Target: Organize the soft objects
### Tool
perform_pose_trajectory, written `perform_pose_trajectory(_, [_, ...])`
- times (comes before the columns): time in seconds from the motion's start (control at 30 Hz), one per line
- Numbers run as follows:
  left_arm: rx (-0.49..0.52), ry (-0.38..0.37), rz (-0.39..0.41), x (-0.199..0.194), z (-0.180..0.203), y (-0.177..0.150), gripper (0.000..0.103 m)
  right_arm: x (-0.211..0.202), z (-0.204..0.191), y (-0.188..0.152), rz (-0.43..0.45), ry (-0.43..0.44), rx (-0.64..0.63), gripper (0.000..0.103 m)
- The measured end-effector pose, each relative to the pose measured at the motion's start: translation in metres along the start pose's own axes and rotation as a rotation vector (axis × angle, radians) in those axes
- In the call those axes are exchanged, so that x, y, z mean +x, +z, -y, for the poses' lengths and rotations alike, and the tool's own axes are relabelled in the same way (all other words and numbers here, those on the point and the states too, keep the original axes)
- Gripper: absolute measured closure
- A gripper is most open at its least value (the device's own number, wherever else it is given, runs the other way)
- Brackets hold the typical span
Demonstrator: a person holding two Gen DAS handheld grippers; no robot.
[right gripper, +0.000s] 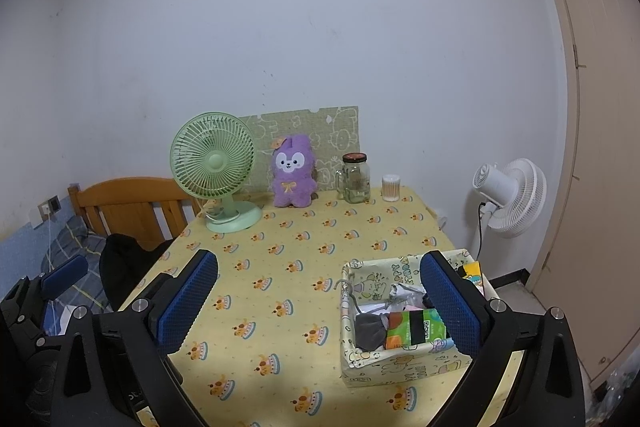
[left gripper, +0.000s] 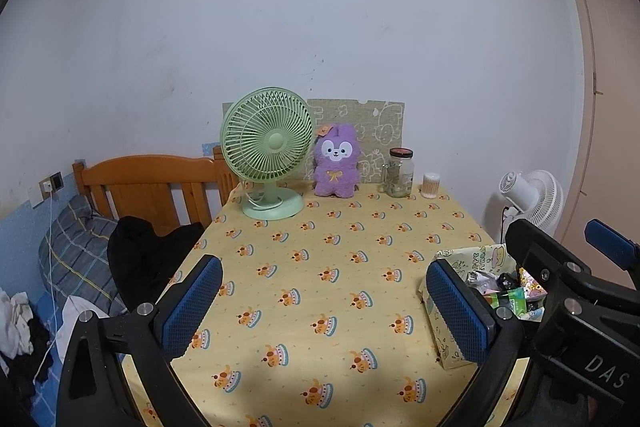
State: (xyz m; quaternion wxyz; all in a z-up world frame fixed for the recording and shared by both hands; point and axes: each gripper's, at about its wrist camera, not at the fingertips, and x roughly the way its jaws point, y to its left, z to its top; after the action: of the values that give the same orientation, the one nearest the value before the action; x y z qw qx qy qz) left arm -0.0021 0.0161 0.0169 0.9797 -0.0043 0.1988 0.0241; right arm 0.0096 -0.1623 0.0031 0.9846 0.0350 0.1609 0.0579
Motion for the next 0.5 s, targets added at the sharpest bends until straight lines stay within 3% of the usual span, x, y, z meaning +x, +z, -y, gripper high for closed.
perform_pose_trajectory(0.5, [0.000,0.000,0.000,0.0003,0.0004,0.0000,0.000,0.0004,0.0006,-0.0002,0.001,-0.002,0.000,0.000])
